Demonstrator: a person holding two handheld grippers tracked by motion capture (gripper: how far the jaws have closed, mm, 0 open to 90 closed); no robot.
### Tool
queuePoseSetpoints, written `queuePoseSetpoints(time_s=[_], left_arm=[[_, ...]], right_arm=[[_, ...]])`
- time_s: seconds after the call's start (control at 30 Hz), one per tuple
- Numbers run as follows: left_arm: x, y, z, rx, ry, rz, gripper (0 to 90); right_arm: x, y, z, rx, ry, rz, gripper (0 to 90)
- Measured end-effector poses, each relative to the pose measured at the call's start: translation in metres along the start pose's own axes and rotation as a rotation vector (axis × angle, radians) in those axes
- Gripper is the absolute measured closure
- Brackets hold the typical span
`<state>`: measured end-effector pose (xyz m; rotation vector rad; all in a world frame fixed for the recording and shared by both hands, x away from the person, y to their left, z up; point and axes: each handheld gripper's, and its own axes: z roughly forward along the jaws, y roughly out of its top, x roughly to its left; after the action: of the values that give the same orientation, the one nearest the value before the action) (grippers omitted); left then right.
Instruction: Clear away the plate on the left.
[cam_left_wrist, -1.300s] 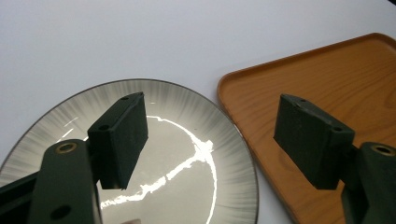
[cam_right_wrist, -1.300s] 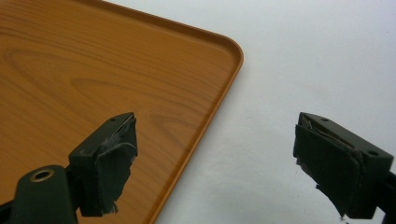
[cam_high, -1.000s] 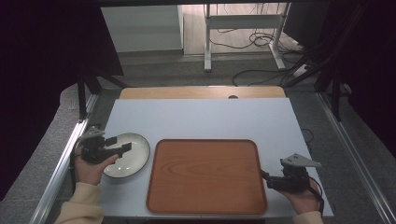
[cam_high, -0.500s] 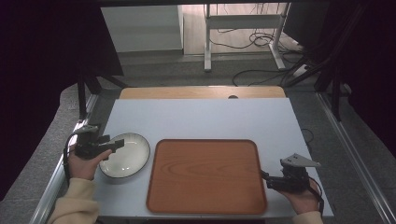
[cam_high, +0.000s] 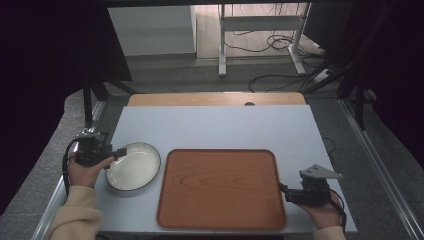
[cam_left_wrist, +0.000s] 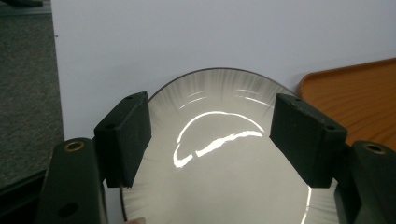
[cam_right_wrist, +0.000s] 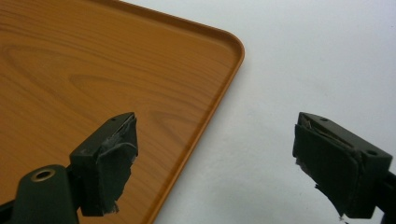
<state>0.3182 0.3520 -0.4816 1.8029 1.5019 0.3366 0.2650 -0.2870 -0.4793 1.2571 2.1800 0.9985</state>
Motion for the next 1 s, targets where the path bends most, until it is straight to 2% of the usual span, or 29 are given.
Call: queuePoseSetpoints(time_s=[0.1,0.2,0.47,0.57,0.7,0.9,1.0], left_arm=[[0.005,-0.001,0.004,0.017,0.008,-0.002,29.1],[0.011,-0.004,0.008,0.015,-0.005,-0.025,29.8],[0.022,-0.005,0.014,0.045,0.006,-0.024,30.2],[0.03,-0.007,0.017,0.058,0.013,-0.032,32.7],[0.033,-0.008,0.019,0.063,0.004,-0.038,35.8],[0.041,-0.013,0.022,0.086,0.0,-0.092,43.0],[0.042,-0.014,0.022,0.096,-0.001,-0.105,44.4]], right_arm=[[0.0,0.0,0.0,0.003,0.001,-0.001,14.4],[0.0,0.0,0.001,0.004,0.003,0.0,14.4],[0.001,0.0,0.003,0.01,0.011,-0.008,14.6],[0.001,0.0,0.003,0.01,0.013,-0.008,14.6],[0.001,0.0,0.003,0.011,0.014,-0.01,14.8],[0.002,0.0,0.004,0.014,0.016,-0.012,14.9],[0.001,0.0,0.004,0.015,0.017,-0.012,14.9]])
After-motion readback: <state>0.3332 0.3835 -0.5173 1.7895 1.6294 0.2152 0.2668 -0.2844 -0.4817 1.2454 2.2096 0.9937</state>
